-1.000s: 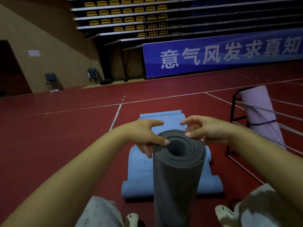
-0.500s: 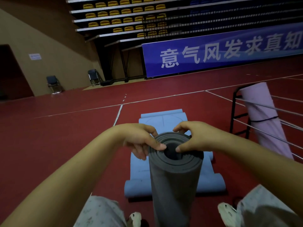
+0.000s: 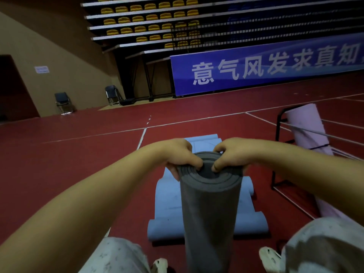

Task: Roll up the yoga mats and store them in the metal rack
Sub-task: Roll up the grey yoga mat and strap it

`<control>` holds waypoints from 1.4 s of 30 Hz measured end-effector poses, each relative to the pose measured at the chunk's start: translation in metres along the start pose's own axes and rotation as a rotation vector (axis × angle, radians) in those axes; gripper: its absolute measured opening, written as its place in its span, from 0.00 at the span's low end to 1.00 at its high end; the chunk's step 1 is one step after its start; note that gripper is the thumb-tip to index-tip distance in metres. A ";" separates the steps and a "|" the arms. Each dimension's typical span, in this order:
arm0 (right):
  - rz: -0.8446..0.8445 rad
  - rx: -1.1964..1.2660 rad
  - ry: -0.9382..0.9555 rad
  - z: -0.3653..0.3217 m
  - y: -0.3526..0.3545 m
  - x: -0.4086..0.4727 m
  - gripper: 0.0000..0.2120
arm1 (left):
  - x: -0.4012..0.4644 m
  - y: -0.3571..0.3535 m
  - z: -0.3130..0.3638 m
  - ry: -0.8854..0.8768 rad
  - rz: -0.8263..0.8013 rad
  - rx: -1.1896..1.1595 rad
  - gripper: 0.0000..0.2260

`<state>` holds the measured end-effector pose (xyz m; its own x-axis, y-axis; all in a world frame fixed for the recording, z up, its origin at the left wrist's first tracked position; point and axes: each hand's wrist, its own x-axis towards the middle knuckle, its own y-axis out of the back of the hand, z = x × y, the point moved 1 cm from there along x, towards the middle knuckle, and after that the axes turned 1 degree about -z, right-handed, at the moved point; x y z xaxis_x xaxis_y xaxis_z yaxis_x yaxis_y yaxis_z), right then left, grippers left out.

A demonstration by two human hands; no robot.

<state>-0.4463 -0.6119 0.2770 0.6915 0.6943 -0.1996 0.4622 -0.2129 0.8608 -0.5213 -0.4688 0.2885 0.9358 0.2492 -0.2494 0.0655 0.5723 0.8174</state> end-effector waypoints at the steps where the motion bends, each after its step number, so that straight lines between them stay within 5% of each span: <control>1: 0.027 -0.018 0.009 -0.003 0.011 0.001 0.13 | -0.001 0.007 0.005 -0.014 0.028 -0.019 0.10; 6: 0.151 -0.025 0.045 -0.030 0.080 -0.012 0.13 | -0.016 0.053 0.048 -0.105 0.196 -0.028 0.08; 12: 0.526 -0.066 0.124 -0.052 0.144 -0.041 0.15 | -0.025 0.097 0.101 -0.266 0.453 -0.064 0.08; 19: 0.773 -0.260 0.250 0.035 0.128 0.055 0.15 | 0.088 0.063 0.091 -0.300 0.689 0.098 0.17; 23: 0.674 -0.123 0.244 0.143 0.053 0.144 0.24 | 0.198 -0.040 0.051 -0.251 0.609 0.118 0.22; 26: 0.548 0.045 0.135 0.230 -0.034 0.187 0.20 | 0.263 -0.143 0.015 -0.214 0.452 0.165 0.22; 32: 0.405 0.362 -0.081 0.367 -0.160 0.181 0.28 | 0.307 -0.285 -0.017 -0.364 0.297 0.342 0.23; 36: 0.049 0.399 -0.411 0.433 -0.241 0.168 0.37 | 0.316 -0.324 -0.030 -0.520 0.303 0.388 0.23; 42: -0.028 0.290 -0.800 0.497 -0.348 0.169 0.19 | 0.317 -0.331 -0.045 -0.573 0.335 0.331 0.22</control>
<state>-0.2147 -0.7623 -0.2890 0.8117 0.0304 -0.5833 0.5332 -0.4464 0.7187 -0.2616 -0.5436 -0.0847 0.9522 -0.1298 0.2767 -0.2387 0.2493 0.9385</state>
